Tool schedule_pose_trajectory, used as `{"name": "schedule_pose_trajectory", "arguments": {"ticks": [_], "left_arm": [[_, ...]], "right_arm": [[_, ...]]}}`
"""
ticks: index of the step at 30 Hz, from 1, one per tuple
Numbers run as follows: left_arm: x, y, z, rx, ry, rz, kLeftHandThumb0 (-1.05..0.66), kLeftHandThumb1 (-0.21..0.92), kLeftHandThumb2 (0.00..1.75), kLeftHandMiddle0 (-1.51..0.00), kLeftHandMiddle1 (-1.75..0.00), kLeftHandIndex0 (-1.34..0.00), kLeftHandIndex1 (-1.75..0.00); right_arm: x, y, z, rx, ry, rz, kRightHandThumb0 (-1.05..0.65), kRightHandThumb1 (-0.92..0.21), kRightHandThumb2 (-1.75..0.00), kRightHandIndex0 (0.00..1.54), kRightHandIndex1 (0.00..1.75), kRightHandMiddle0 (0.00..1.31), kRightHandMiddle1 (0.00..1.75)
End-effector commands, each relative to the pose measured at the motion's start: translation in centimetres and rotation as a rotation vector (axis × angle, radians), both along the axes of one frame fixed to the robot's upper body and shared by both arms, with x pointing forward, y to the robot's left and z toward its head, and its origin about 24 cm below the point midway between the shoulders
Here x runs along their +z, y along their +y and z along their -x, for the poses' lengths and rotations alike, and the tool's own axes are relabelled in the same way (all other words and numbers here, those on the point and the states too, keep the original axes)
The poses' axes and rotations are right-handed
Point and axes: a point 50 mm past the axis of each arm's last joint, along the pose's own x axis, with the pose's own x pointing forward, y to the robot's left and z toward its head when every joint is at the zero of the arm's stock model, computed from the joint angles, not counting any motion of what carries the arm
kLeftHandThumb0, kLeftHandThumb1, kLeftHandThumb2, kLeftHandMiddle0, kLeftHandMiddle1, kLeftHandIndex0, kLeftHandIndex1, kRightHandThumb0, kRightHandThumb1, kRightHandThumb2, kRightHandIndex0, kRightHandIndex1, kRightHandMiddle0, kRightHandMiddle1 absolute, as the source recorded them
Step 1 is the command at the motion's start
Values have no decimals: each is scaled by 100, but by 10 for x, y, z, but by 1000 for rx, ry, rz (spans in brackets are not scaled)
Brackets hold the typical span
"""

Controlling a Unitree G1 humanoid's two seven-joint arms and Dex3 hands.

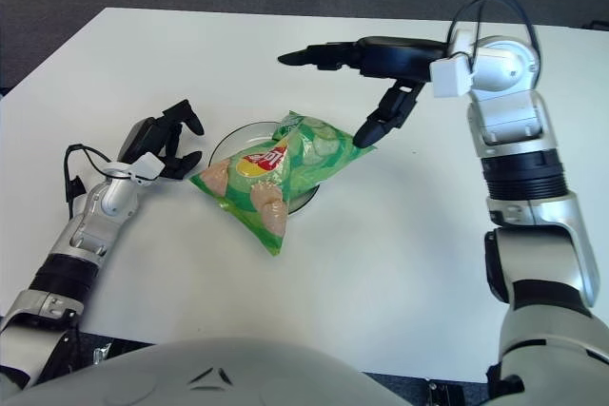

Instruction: Put the snack into the plate.

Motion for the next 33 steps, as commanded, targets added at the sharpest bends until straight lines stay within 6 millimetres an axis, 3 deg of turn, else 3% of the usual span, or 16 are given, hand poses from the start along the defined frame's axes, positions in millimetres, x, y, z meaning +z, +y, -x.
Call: {"name": "schedule_pose_trajectory", "arguments": {"ticks": [1,9,16,24,27,33], "left_arm": [[-28,6,9,20,126,-11,-44,46,114,-119,-175,-50,-175],[-28,7,8,20,123,-12,-44,44,116,-119,-175,-51,-175],[-29,9,7,20,138,-4,-44,44,117,-119,-175,-52,-175],[-31,13,4,29,141,51,-44,45,115,-118,-175,-50,-175],[-31,14,4,27,146,79,-43,47,113,-118,-175,-49,-175],[-30,15,2,51,113,134,-43,47,112,-118,-175,-49,-175]], "right_arm": [[-13,-13,-6,-63,12,-47,-93,-61,-58,0,0,0,0],[-13,-25,-18,-162,15,-147,-96,-60,-61,0,0,2,2],[-10,-42,-18,-263,6,-208,-96,-59,-61,4,2,0,31],[-32,-63,-22,-574,22,-412,-90,-60,-62,14,9,0,58],[-38,-69,-27,-623,76,-492,-74,-60,-71,5,46,0,70],[-44,-77,-29,-707,181,-694,-54,-57,-91,2,84,0,103]]}}
